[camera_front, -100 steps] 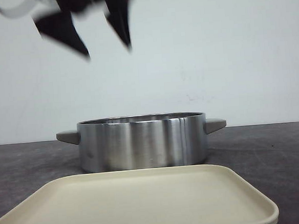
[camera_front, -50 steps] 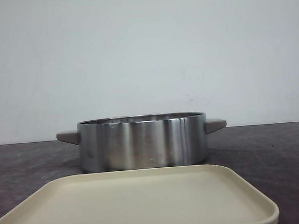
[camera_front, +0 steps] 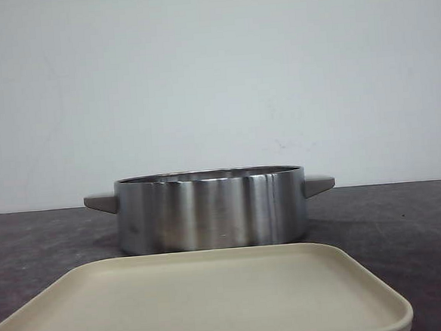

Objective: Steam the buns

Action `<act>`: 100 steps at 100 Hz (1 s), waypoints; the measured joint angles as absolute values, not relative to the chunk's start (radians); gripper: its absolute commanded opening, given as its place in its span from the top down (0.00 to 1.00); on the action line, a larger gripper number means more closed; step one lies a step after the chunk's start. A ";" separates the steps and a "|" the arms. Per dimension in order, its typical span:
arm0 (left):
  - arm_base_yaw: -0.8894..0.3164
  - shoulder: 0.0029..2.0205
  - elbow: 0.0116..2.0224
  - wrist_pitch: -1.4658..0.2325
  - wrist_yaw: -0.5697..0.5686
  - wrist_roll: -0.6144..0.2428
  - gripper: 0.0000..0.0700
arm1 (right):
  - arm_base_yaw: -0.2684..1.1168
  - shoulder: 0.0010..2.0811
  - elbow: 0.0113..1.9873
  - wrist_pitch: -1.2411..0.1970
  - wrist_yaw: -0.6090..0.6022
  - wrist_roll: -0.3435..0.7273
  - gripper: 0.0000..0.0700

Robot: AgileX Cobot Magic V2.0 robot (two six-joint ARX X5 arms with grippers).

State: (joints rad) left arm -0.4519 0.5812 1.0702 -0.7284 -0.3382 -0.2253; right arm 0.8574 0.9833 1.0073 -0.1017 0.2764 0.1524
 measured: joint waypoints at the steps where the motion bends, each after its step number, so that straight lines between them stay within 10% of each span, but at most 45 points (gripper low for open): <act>1: -0.452 0.581 1.070 -0.728 -0.338 -0.225 1.00 | 0.857 0.983 1.007 -0.102 0.277 0.152 0.98; 65: -0.452 0.577 1.070 -0.728 -0.339 -0.225 1.00 | 0.822 0.922 1.007 -0.166 0.282 0.153 0.98; 81: -0.452 0.577 1.070 -0.728 -0.338 -0.225 1.00 | 0.657 0.780 0.975 -0.356 0.289 0.104 0.98; 100: -0.452 0.577 1.070 -0.728 -0.338 -0.225 1.00 | 0.373 0.558 0.701 -0.210 0.253 0.039 0.98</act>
State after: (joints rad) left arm -0.4519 0.5774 1.0702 -0.7280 -0.3382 -0.2253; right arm 0.3725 0.5575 0.7010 -0.2100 0.2527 0.0391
